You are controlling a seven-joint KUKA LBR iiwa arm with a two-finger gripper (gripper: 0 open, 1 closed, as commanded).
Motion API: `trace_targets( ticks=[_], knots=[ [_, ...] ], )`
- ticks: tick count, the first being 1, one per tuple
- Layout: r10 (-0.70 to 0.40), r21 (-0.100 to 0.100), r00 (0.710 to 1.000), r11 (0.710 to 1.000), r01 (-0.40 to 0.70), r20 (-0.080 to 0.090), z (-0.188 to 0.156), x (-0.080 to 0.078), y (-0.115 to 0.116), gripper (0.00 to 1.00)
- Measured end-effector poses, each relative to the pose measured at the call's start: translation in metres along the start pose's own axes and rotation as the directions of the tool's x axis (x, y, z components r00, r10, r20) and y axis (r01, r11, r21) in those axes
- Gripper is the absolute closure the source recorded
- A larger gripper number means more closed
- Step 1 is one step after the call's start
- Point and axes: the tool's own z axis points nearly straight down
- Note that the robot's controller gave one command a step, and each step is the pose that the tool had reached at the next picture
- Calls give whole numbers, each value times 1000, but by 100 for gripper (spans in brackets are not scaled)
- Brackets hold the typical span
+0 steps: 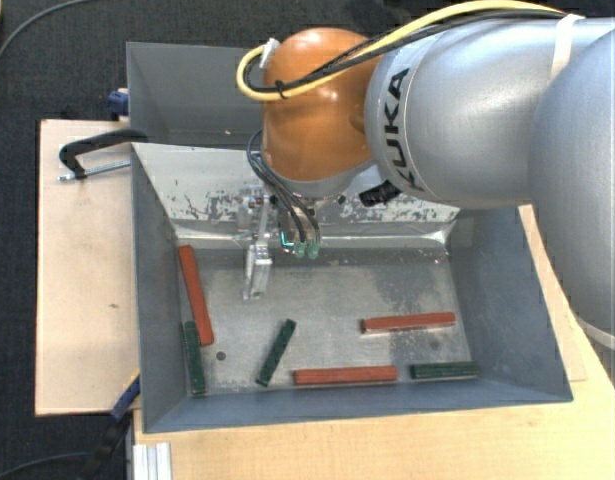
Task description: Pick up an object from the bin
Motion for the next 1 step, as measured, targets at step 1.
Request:
trace_targets(
  ticks=[1],
  knots=[
    [-100, 1, 995, 995, 100, 0, 133, 74, -25, 0]
  ],
)
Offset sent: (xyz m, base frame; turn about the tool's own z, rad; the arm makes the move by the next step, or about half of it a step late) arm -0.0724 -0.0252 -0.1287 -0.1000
